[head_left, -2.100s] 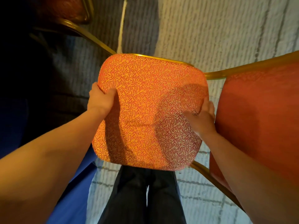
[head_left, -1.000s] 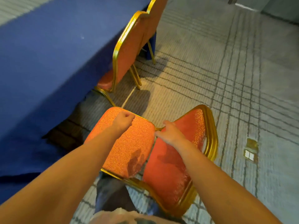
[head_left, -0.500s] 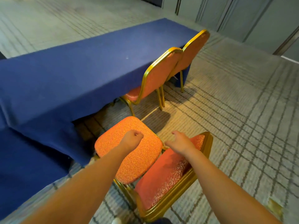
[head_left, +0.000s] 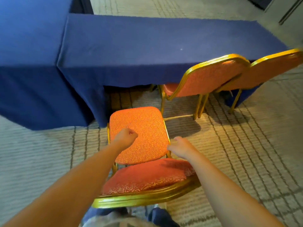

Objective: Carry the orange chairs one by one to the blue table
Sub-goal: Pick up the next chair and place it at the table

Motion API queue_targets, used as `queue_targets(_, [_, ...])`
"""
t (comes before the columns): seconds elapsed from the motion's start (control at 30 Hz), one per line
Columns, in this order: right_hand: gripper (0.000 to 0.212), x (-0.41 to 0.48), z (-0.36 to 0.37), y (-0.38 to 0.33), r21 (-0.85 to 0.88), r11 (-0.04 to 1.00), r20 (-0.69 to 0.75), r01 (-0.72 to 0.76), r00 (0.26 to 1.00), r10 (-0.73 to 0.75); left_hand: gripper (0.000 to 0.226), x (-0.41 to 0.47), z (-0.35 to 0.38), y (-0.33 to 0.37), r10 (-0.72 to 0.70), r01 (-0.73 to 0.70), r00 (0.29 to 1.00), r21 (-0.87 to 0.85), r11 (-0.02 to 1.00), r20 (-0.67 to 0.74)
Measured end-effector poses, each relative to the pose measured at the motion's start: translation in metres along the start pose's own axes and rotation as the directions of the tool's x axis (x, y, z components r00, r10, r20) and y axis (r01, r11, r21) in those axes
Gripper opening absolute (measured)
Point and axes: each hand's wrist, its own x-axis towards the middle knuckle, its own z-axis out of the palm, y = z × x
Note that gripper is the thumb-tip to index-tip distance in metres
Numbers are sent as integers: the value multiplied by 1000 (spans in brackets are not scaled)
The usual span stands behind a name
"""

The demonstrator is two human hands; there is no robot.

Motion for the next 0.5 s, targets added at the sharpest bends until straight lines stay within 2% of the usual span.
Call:
queue_targets(0.13, [71, 21, 4, 17, -99, 992, 107, 83, 992, -73, 36, -17, 22, -20, -136, 133, 988, -47, 990, -70])
queue_targets(0.2, [69, 51, 17, 38, -115, 989, 157, 97, 984, -79, 29, -23, 29, -30, -211, 205, 972, -63, 977, -108])
queue_targets(0.27, [71, 43, 14, 31, -155, 981, 192, 115, 978, -84, 15, -25, 34, -41, -287, 279, 948, -74, 957, -139])
queue_targets(0.37, [44, 43, 17, 29, -205, 972, 220, 111, 973, -65, 12, -24, 44, -61, -367, 360, 918, -72, 930, -148])
queue_targets(0.5, [25, 54, 24, 31, -228, 970, 219, 86, 975, -35, 13, -17, 51, -80, -416, 412, 904, -59, 909, -101])
